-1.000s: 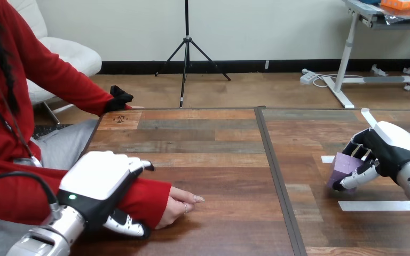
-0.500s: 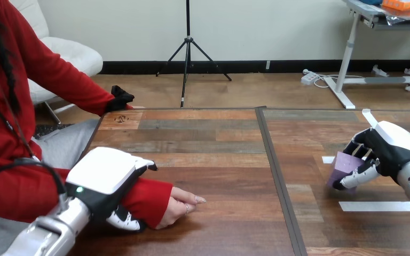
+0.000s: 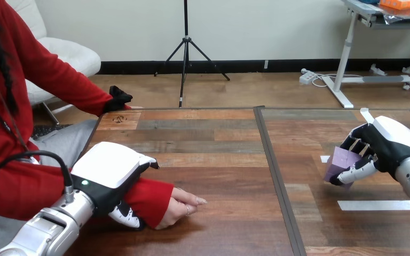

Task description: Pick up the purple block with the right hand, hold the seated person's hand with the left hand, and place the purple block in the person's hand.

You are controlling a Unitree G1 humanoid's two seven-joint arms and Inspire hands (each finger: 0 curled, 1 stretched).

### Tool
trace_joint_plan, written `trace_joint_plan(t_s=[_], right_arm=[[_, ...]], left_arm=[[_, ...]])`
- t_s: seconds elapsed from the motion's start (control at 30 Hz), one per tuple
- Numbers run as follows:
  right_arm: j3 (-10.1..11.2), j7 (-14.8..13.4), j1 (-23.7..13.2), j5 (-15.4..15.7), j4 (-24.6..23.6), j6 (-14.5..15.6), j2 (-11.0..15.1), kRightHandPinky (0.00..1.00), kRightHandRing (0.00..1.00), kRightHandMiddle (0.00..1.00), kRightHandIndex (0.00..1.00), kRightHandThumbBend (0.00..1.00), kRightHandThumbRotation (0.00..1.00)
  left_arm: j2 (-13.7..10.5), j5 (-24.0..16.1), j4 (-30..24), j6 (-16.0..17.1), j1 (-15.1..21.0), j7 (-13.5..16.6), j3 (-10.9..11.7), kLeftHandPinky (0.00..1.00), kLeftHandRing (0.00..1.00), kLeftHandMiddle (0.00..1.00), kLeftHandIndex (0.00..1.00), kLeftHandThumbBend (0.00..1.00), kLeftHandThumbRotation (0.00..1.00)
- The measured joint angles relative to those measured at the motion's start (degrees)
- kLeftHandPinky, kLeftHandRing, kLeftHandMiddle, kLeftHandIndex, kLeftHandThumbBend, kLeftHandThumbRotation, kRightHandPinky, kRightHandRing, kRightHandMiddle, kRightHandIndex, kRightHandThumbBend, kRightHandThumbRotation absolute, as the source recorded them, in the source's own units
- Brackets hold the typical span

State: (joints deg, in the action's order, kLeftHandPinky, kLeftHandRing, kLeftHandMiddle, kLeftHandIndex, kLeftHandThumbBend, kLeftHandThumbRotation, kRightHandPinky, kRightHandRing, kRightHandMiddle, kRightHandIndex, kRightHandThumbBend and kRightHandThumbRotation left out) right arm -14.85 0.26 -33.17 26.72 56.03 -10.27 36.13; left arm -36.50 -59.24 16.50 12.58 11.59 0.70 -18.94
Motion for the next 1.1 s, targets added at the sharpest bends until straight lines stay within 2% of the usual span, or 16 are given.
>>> trace_joint_plan(t_s=[0.57,1.1], right_arm=[[0.04,0.01,0.52,-0.06,-1.02,0.59,0.00,0.35,0.41,0.47,0.51,0.69,0.00],[0.06,0.03,1.31,-0.08,-1.16,0.62,0.00,0.38,0.44,0.50,0.51,0.69,0.00]], left_arm=[[-0.20,0.00,2.04,-0.76,0.58,0.57,-1.09,0.76,0.80,0.79,0.77,0.95,0.04],[-0.79,0.15,2.27,-1.03,0.99,-0.41,-1.66,0.75,0.76,0.75,0.74,0.94,0.00]])
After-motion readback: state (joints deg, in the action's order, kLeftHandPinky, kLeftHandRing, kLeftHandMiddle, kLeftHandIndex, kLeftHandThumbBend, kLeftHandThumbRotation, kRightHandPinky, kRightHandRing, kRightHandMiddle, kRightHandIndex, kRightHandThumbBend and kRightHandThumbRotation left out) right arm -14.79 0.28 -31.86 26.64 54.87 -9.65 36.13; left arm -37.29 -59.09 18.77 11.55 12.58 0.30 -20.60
